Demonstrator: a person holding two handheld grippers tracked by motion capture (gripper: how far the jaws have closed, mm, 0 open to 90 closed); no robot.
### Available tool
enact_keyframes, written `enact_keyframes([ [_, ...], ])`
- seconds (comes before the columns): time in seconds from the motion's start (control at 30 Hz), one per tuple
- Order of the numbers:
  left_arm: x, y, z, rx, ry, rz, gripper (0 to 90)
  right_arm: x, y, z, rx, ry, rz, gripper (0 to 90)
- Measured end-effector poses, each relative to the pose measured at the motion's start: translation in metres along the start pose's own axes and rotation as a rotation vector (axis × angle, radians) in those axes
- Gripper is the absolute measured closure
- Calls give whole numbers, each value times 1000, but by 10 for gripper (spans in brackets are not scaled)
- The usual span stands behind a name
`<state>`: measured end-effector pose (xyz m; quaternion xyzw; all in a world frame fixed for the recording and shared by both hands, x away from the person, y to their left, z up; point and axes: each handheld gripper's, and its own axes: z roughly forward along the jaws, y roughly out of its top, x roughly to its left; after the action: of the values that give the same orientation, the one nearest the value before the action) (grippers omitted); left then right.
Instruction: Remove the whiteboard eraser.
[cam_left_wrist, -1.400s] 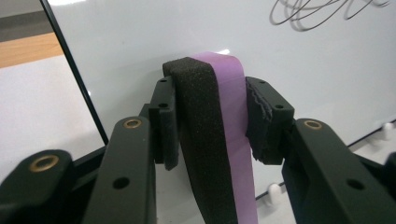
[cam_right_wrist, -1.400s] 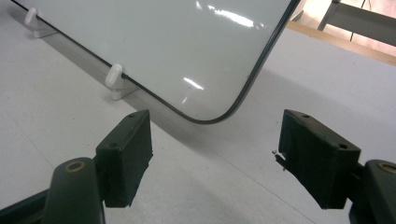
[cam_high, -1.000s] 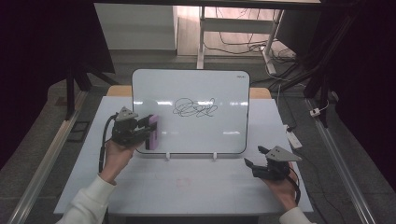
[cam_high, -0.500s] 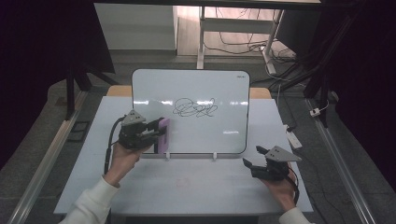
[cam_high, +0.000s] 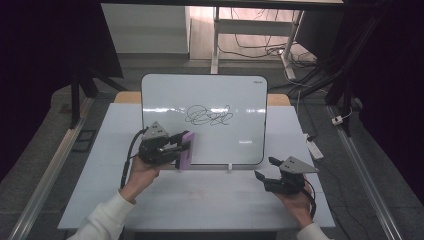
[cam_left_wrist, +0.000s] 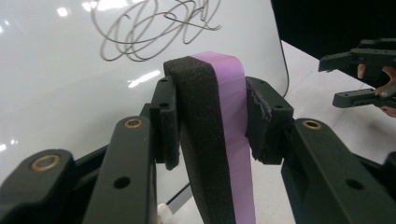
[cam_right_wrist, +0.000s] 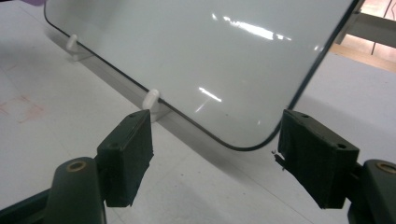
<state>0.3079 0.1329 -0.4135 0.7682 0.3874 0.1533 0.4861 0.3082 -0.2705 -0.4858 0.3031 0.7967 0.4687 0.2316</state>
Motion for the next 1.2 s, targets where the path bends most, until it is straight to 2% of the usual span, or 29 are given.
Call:
enact_keyframes([
  [0.23,-8,0,9,-4,-28,12,585,4,2,3,0,12,-10,257],
  [0.53,-16,2,21,-7,-60,25,585,9,4,6,-25,38,10,264],
  [0.87,-26,4,37,-6,-85,41,585,25,15,17,-46,97,26,261],
  [1.03,-31,4,42,-7,-96,57,585,38,23,23,-61,103,2,261],
  [1.2,-35,4,50,-7,-102,66,585,48,30,30,-78,150,17,257],
])
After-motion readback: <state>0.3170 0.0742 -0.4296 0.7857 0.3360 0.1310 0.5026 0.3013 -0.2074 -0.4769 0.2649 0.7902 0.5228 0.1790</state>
